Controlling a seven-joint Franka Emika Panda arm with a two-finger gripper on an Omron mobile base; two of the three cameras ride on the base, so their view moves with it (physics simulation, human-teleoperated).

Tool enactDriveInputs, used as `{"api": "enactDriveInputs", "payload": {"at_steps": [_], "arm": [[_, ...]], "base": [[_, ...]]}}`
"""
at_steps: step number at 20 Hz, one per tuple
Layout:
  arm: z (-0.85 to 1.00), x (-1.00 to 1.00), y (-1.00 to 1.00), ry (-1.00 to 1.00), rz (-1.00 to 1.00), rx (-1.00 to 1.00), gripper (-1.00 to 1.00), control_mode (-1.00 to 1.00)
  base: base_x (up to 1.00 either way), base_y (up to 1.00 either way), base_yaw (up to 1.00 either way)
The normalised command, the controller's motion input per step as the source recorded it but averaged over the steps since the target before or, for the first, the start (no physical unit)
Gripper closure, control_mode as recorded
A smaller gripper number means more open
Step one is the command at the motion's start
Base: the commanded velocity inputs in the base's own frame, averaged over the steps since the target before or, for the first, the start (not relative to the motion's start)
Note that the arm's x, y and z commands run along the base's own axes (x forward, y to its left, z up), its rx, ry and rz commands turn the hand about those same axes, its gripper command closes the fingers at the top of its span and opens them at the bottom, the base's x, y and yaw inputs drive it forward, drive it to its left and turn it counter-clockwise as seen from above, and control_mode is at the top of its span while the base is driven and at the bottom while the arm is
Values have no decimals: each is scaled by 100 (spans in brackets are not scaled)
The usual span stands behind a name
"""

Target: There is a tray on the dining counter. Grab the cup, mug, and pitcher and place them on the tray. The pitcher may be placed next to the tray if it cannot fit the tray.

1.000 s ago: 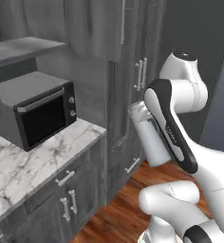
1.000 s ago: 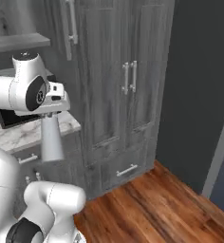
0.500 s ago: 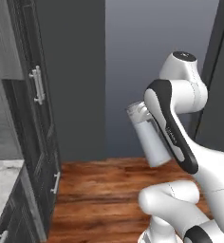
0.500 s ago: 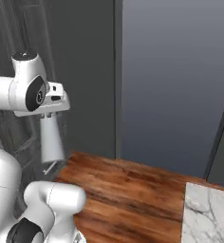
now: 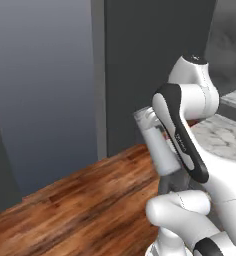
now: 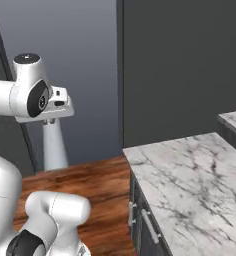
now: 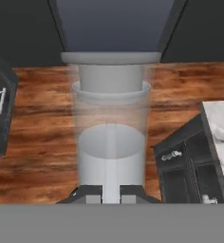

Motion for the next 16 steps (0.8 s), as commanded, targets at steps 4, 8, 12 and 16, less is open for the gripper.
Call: {"api": "enactDriveInputs", "payload": {"at_steps": [4,8,12,16], "arm": [[0,0,0,0,0,0,100,100],[0,0,0,0,0,0,100,100],[0,0,0,0,0,0,100,100],[0,0,0,0,0,0,100,100]], "base": [[0,55,-73],[0,76,-78],[0,100,-63],[0,100,-54]]}}
